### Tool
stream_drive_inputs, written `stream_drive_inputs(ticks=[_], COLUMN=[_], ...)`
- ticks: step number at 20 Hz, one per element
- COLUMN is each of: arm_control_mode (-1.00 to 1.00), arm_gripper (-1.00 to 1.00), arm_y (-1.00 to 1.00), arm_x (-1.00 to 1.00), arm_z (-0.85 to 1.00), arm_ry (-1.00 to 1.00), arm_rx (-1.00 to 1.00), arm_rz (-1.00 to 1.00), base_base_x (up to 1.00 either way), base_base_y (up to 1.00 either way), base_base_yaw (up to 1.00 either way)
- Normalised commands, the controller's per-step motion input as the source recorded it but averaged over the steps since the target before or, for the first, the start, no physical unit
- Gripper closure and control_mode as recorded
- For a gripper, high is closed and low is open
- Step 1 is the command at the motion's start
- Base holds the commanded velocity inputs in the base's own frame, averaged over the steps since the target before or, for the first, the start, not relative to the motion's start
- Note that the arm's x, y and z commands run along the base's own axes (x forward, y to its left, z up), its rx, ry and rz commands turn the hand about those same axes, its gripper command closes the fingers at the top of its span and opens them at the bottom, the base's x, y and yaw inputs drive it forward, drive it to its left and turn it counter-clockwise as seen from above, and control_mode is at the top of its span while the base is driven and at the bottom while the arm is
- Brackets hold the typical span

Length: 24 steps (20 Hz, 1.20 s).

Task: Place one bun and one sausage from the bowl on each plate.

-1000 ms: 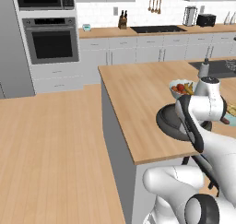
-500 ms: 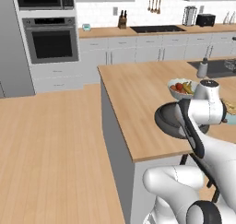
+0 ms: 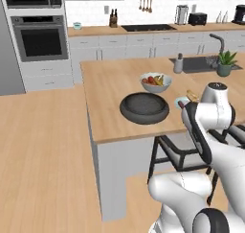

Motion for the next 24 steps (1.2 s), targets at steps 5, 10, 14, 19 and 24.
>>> stream_drive_inputs(ticks=[5, 10, 14, 19, 24], arm_control_mode=[1.00, 1.00, 1.00, 1.00, 1.00], arm_gripper=[1.00, 1.00, 1.00, 1.00, 1.00], arm_y=[0.00, 0.00, 0.00, 0.00, 0.00], arm_x=[0.00, 0.00, 0.00, 0.00, 0.00], arm_z=[0.00, 0.00, 0.00, 0.00, 0.00], arm_ry=[0.00, 0.00, 0.00, 0.00, 0.00], arm_rx=[0.00, 0.00, 0.00, 0.00, 0.00], arm_rz=[0.00, 0.00, 0.00, 0.00, 0.00], base_base_x=[-0.03, 0.16, 0.32, 0.33, 0.39], base_base_y=[-0.91, -0.99, -1.00, -0.77, -0.52], base_base_yaw=[0.01, 0.00, 0.00, 0.01, 0.12])
